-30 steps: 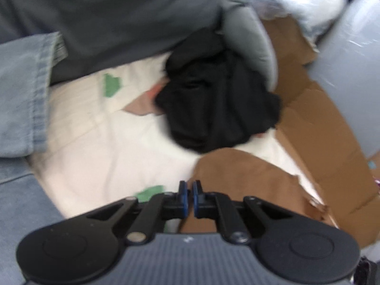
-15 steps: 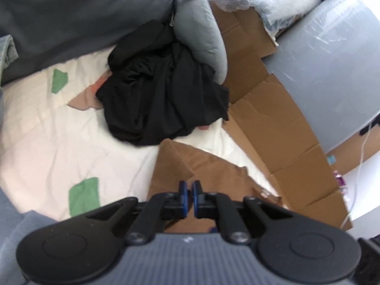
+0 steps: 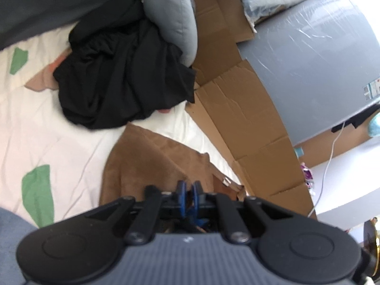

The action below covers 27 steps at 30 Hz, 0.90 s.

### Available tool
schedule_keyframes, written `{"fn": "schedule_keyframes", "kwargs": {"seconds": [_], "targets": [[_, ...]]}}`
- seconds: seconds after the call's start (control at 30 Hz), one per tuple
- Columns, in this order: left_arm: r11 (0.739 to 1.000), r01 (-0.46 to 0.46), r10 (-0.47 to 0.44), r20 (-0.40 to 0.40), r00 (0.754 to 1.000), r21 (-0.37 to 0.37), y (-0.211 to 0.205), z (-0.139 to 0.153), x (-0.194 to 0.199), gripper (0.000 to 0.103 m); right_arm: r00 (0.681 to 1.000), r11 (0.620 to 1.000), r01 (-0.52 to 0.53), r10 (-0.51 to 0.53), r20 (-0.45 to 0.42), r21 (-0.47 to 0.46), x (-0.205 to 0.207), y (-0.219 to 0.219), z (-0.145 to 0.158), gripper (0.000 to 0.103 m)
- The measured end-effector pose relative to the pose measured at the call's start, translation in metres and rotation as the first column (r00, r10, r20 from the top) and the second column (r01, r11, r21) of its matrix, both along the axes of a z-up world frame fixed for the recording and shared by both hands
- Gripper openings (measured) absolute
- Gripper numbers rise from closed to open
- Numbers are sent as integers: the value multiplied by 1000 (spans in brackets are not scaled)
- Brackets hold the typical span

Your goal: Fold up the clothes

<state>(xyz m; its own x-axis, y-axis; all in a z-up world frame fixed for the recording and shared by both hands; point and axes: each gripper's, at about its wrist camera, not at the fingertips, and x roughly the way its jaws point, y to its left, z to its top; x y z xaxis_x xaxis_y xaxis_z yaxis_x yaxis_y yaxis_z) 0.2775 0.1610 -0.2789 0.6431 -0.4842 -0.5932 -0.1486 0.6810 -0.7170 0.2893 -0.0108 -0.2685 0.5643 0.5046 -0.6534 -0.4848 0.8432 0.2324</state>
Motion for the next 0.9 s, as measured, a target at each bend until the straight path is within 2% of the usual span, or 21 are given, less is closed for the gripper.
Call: {"fn": "schedule_keyframes", "kwargs": {"seconds": [0.1,0.17,0.23,0.43,0.53,0.63,0.9], "targets": [[998,1,-1,-7,1000,59,2,2,6,24,1000,1000,20,-20,-13,1,4,-9,-3,1],[994,-2,3,-9,1000,105,5,2,10,40,1000,1000,29,-29,-11,-6,5,-14,-4,1],[990,-8,11,-24,1000,143,9,-2,13,45,999,999,47,-47,-18,-3,8,-22,-4,1],[969,17,2,-76,997,246,11,-17,24,47,994,995,102,-102,-40,6,16,-46,-6,1],[958,27,-6,-77,997,284,11,-20,32,53,985,988,154,-153,-73,9,21,-61,-12,1],[947,45,-21,-78,997,318,9,-23,43,54,971,978,209,-207,-117,4,27,-77,-23,1],[913,151,-123,-95,988,379,-9,-35,98,54,943,962,273,-270,-194,-16,30,-98,-52,1]]}}
